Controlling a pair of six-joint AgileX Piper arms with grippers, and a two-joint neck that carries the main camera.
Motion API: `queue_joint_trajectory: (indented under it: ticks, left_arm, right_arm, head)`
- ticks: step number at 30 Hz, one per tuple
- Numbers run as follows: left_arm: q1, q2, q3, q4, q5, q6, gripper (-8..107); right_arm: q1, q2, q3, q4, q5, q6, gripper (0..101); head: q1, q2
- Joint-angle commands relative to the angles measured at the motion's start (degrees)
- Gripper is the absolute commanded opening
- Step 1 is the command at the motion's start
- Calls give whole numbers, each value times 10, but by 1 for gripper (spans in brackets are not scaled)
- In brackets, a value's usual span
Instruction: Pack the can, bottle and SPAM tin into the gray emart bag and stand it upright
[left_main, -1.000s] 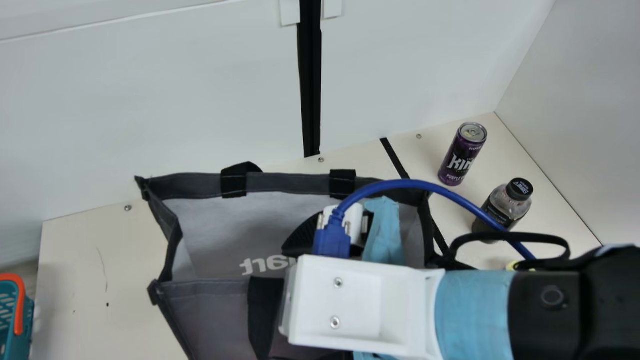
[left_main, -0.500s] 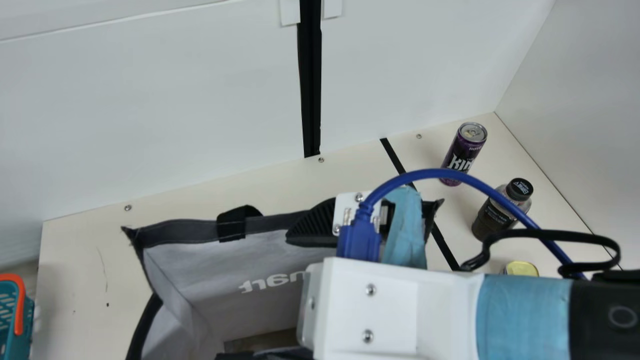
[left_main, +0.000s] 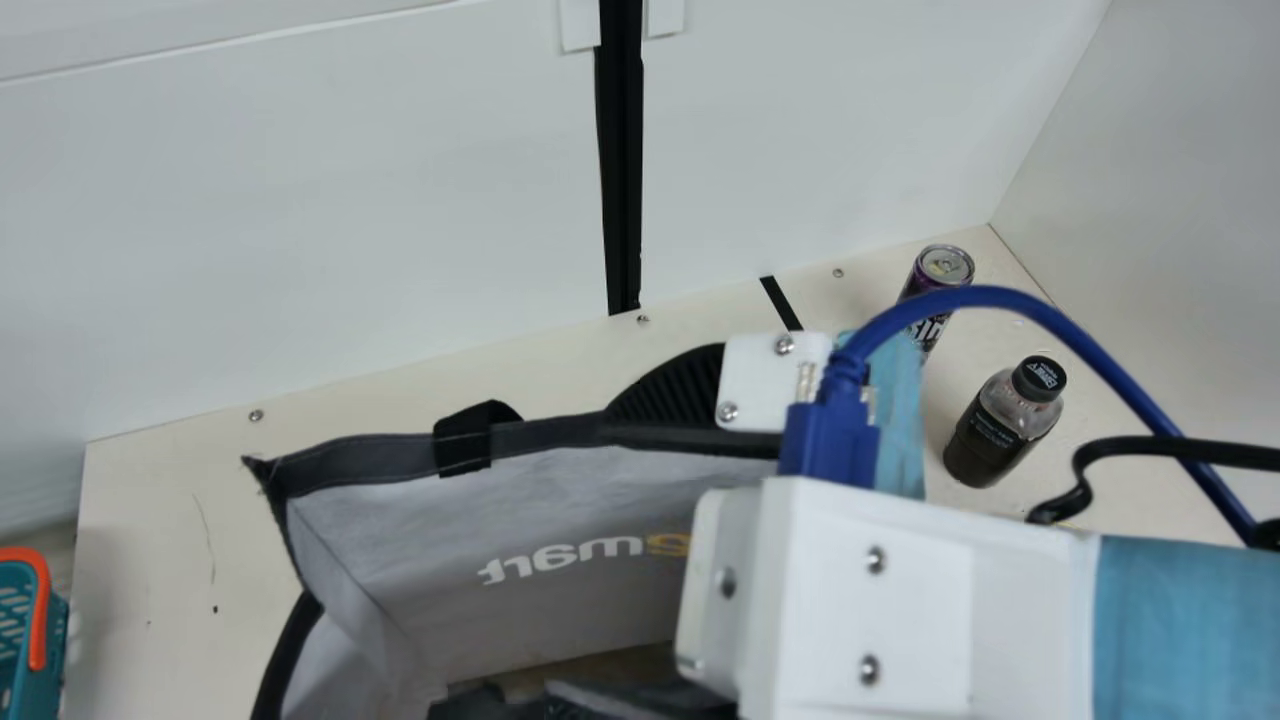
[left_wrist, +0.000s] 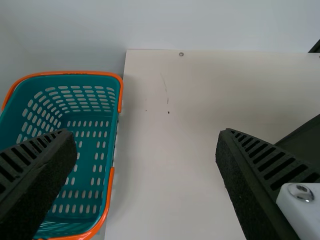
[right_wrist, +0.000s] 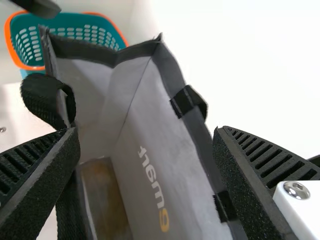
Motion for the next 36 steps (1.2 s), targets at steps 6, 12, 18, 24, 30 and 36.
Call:
queue_joint_trajectory:
  ticks: [6,12,18,24,30,36]
  left_arm:
    - [0,0,0,0,0,0,90]
    - [0,0,0,0,0,0,90]
    - [0,0,0,0,0,0,90]
    - [0,0,0,0,0,0,90]
    - [0,0,0,0,0,0,90]
    - [0,0,0,0,0,0,90]
  right_arm:
    - [-14,-7,-14,4,0,5,95]
    - [-36,-13,-26,3,0,2,95]
    - [-62,-17,-42,6,0,-3,95]
    - [-89,-19,-60,3,0,-9,95]
    - [-124,-22,-68,-3,0,-16,95]
    - [-171,-23,-73,-9,0,-23,95]
  head:
    - [-13,-1]
    - [-13,-1]
    - [-13,-1]
    - [-13,-1]
    - [-13,-1]
    - [-13,-1]
